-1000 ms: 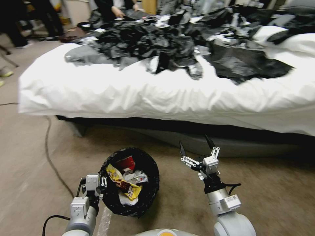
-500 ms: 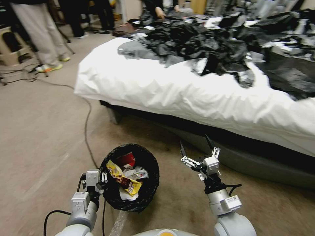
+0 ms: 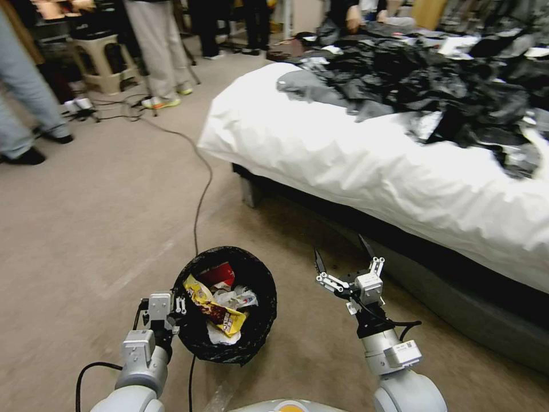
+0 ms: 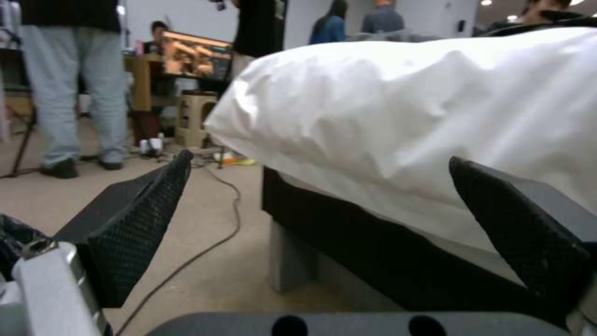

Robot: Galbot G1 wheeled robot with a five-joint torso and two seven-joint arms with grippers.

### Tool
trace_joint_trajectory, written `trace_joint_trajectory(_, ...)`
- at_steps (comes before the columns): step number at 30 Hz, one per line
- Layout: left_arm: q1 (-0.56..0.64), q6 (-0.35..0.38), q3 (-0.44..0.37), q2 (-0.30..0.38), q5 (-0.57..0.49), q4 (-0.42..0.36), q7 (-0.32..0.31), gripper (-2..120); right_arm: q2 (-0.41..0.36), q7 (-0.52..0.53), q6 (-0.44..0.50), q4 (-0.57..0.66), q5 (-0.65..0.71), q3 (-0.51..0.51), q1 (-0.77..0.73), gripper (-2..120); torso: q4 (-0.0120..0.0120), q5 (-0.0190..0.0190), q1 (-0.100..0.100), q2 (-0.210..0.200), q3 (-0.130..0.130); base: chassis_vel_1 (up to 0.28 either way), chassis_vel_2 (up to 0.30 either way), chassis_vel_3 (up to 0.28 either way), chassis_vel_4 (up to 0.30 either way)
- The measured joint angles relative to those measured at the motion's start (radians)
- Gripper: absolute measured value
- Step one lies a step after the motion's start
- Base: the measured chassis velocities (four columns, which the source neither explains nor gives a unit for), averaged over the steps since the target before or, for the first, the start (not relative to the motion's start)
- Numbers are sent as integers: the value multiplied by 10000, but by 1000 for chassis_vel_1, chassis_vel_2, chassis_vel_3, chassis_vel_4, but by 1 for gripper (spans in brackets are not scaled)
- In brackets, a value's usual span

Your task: Pick up the trash bin, then pick up the garbage from the floor and place it into the trash bin.

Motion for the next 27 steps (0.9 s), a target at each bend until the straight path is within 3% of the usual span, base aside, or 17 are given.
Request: trace_joint_trajectory(27,44,23,-105,4,-132,-214,-18,1,-60,-12,6,124,-93,22,-79,100,-1,0,-1,-1,0,125,119,124,125)
